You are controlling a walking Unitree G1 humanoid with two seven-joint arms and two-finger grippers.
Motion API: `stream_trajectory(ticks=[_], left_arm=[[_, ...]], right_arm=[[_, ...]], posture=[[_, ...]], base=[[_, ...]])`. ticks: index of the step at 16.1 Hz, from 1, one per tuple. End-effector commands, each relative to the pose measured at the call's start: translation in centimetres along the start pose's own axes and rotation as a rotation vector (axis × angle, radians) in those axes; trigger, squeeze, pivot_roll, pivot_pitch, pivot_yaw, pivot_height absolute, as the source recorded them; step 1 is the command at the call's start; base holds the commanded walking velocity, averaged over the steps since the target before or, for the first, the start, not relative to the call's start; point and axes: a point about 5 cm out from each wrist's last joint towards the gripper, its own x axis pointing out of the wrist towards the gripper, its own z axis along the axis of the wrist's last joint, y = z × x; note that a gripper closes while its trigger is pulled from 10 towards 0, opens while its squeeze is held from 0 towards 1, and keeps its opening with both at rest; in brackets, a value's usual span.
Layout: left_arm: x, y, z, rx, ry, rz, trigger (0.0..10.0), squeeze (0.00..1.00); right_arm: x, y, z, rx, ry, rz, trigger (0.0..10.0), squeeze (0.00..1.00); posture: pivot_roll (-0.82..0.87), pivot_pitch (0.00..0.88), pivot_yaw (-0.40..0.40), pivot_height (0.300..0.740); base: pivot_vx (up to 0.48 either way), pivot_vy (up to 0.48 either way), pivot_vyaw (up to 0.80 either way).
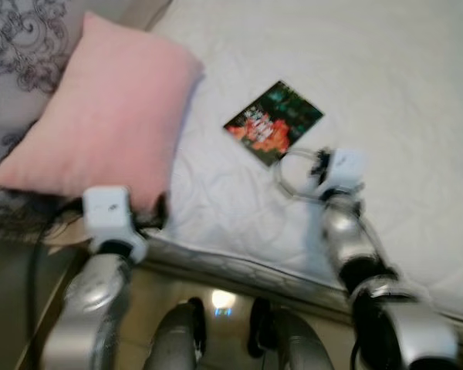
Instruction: Clean up the room
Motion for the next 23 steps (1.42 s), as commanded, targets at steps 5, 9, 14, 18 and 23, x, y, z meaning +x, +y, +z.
stream_trajectory(ticks=[5, 9, 14, 18, 23], left_arm=[[2.4, -2.1, -0.3, -0.005, -0.107, -0.103, 10.0, 0.00], [2.6, -3.2, -0.2, 0.077, -0.128, -0.156, 10.0, 0.00], [3.0, -3.2, 0.0, 0.186, -0.108, -0.200, 10.0, 0.00], [3.2, -1.0, -1.2, 0.077, -0.032, -0.084, 10.0, 0.00], [3.5, -1.1, -1.4, 0.123, -0.034, -0.095, 10.0, 0.00]], right_arm=[[-6.3, 0.3, -0.5, 0.012, -0.133, 0.062, 10.0, 1.00], [-8.2, -1.0, -0.8, -0.010, -0.102, 0.038, 10.0, 1.00], [-7.7, -0.5, -0.4, 0.046, -0.064, 0.036, 10.0, 1.00], [-7.2, -0.3, -0.5, 0.135, -0.021, 0.030, 10.0, 1.00], [-7.6, -0.4, -0.4, 0.138, -0.032, 0.038, 10.0, 1.00]], posture=[[0.09, 0.078, -0.011, 0.740], [0.07, 0.088, 0.001, 0.740], [0.10, 0.078, 0.014, 0.740], [0.11, 0.057, 0.015, 0.740], [0.09, 0.039, 0.023, 0.740]], base=[[0.000, 0.000, 0.00], [0.000, 0.000, 0.00], [0.000, 0.000, 0.00], [0.000, 0.000, 0.00], [0.000, 0.000, 0.00]])
